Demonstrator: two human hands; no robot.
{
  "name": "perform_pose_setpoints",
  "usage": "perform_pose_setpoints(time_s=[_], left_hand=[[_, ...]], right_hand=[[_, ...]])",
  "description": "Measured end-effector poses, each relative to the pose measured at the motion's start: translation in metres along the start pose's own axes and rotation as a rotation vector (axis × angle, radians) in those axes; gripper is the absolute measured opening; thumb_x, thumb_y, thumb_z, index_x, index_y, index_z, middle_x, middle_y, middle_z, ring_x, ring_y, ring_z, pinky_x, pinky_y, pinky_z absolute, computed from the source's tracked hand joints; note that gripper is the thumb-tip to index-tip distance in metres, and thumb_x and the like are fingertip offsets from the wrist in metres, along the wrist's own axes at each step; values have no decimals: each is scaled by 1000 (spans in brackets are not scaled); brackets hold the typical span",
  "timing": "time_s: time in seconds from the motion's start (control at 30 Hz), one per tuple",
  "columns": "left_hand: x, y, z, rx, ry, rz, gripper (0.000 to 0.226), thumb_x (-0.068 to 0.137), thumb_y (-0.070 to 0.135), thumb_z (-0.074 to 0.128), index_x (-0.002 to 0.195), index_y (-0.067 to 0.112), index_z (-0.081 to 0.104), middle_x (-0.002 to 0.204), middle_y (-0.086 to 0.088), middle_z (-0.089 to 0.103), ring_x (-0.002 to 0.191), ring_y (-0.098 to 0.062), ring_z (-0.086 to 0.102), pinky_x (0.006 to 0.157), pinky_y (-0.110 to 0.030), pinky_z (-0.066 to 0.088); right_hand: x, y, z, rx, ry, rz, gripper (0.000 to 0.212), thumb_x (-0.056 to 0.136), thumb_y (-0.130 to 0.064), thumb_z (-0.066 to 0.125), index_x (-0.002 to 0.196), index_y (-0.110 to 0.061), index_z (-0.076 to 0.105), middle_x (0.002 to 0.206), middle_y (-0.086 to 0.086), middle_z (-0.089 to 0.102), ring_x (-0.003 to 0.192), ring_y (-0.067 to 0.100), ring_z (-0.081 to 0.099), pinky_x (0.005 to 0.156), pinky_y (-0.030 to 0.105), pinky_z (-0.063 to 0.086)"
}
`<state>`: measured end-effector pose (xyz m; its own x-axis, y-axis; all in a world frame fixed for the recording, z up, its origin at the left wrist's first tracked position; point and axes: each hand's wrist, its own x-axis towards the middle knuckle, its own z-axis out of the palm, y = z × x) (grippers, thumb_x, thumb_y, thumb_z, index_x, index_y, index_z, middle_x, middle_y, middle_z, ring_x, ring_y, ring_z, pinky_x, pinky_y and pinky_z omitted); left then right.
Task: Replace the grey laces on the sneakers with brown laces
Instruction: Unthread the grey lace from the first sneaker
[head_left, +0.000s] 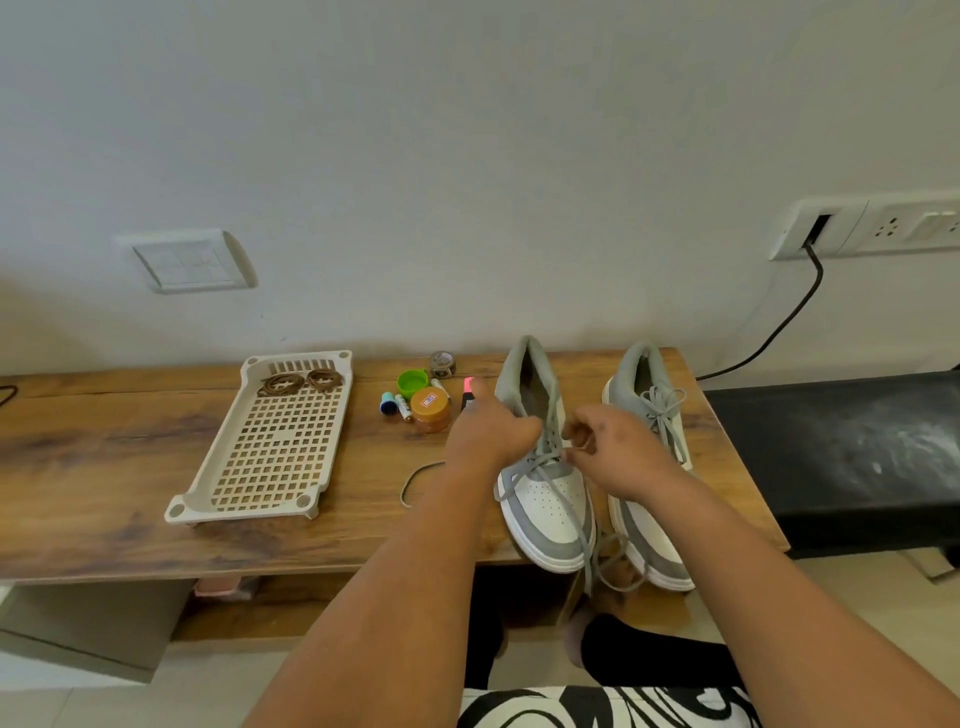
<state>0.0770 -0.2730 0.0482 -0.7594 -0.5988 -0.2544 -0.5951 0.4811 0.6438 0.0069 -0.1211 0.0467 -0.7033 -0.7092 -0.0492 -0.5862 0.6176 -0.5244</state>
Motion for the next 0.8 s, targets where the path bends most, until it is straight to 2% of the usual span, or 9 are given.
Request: perform_pose_setpoints(time_s=[0.07, 0.13, 0.17, 0.23, 0.37, 0.53, 0.6, 0.67, 0.8], left_hand=[[-2, 3, -2, 7, -178, -102, 66, 86, 37, 60, 137, 1, 40, 110, -13, 63, 98, -28, 63, 78, -36, 53], [-9, 7, -3, -64, -447, -182, 27, 92, 30, 54, 96, 4, 60, 86, -11, 61, 76, -21, 61, 70, -30, 53], [-12, 9, -3, -93, -537, -208, 25, 95, 26, 49, 80, 8, 57, 76, -9, 54, 65, -18, 54, 62, -25, 49], [-18, 12, -4, -113, -577, -225, 34, 99, 24, 41, 69, 12, 51, 66, -6, 50, 52, -13, 47, 44, -14, 39], [-19, 11, -4, -99, -516, -198, 34, 101, 26, 38, 74, 13, 54, 67, -1, 56, 30, -2, 45, 39, -12, 32], [-14, 9, -3, -114, -449, -179, 19, 98, 18, 55, 84, 7, 63, 81, -6, 68, 52, -5, 56, 37, -12, 41], [-14, 9, -5, -118, -435, -172, 22, 96, 15, 58, 76, 9, 60, 71, -3, 62, 44, -5, 50, 33, -11, 34], [-14, 8, -7, -96, -455, -170, 21, 96, 15, 56, 76, 11, 58, 71, -2, 58, 46, -5, 46, 35, -11, 34], [-15, 7, -11, -27, -481, -179, 10, 93, 21, 58, 97, 13, 61, 84, 0, 61, 63, -9, 49, 53, -21, 38]], right_hand=[[3, -1, 11, -2, -37, -86, 19, 88, -22, 69, 105, -25, 63, 97, -7, 48, 87, 13, 53, 76, 26, 43], [3, -1, 20, -61, -69, -137, 20, 88, -18, 68, 108, -18, 66, 97, -4, 43, 89, 16, 52, 78, 25, 38], [3, -1, 22, -66, -60, -146, 18, 88, -16, 67, 106, -16, 67, 97, -3, 43, 88, 17, 52, 77, 25, 38], [4, 0, 22, -24, -34, -124, 9, 89, -11, 65, 97, -16, 65, 95, -2, 44, 84, 16, 50, 76, 26, 38], [4, 2, 16, 25, -97, -63, 2, 97, -13, 55, 97, -16, 55, 100, 0, 46, 88, 18, 49, 73, 26, 35], [-3, 1, 1, 233, -24, -47, 27, 97, -2, 46, 86, -26, 50, 97, 2, 64, 82, 10, 59, 64, 15, 42], [-4, -5, -2, 280, -80, -52, 14, 98, -10, 53, 96, -24, 55, 99, -4, 63, 83, 3, 57, 66, 10, 41], [-4, -9, 1, 235, -185, -54, 11, 99, -24, 55, 109, -22, 56, 106, -5, 59, 89, 5, 55, 72, 16, 42], [-4, -10, 3, 92, -211, -53, 16, 93, -36, 64, 99, -22, 58, 97, -4, 61, 79, 7, 52, 66, 21, 41]])
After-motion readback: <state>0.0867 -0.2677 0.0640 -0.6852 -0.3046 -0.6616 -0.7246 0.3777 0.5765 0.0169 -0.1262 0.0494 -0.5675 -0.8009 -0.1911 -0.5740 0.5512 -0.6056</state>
